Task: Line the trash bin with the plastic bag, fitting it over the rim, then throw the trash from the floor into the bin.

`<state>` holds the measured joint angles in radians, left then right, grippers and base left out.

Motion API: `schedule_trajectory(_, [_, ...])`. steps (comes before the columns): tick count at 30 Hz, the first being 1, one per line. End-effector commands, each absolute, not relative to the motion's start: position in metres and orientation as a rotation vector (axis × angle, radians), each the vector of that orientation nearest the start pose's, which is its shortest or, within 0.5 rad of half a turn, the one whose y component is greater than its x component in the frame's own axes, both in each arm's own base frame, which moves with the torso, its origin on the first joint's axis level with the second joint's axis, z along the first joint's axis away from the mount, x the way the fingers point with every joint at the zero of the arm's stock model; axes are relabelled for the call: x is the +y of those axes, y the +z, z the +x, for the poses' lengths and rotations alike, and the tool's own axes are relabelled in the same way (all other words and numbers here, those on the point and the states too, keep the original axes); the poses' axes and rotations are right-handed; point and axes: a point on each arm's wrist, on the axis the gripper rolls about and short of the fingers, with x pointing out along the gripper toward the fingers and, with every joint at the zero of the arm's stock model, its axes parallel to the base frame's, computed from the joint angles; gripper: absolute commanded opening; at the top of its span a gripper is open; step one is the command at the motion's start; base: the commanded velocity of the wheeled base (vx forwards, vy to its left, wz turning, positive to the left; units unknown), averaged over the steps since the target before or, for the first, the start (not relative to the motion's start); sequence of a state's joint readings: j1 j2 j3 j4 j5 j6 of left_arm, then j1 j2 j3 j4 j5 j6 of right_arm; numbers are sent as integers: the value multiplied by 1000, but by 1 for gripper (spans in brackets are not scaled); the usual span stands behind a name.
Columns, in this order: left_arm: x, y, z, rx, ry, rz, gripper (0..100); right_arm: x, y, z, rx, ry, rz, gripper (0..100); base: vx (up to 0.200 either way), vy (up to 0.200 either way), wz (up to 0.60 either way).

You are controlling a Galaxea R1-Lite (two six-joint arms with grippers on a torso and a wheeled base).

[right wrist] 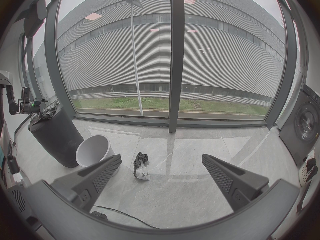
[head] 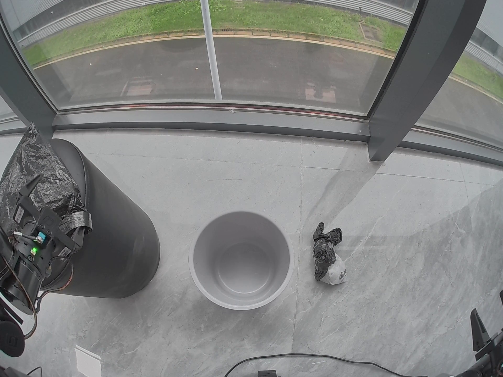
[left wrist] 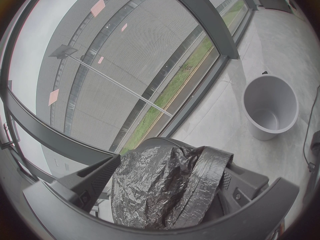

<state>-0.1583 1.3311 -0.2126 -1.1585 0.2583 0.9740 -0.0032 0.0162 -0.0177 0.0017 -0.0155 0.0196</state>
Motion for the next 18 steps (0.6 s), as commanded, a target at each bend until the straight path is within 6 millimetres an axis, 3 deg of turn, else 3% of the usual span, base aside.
schedule_trajectory(1, [-22, 164, 183, 44, 116, 971, 100, 0, 76, -23, 3, -18, 20, 100, 0, 0, 0])
schedule_trajectory(8, [-23, 163, 188, 41, 119, 961, 100, 0, 76, -23, 3, -18, 20, 100, 0, 0, 0])
schedule_trajectory(9, [-22, 163, 189, 42, 120, 961, 0, 0, 76, -23, 3, -18, 20, 100, 0, 0, 0])
schedule_trajectory(18, [-22, 165, 187, 30, 128, 951, 0, 0, 76, -23, 3, -18, 20, 100, 0, 0, 0])
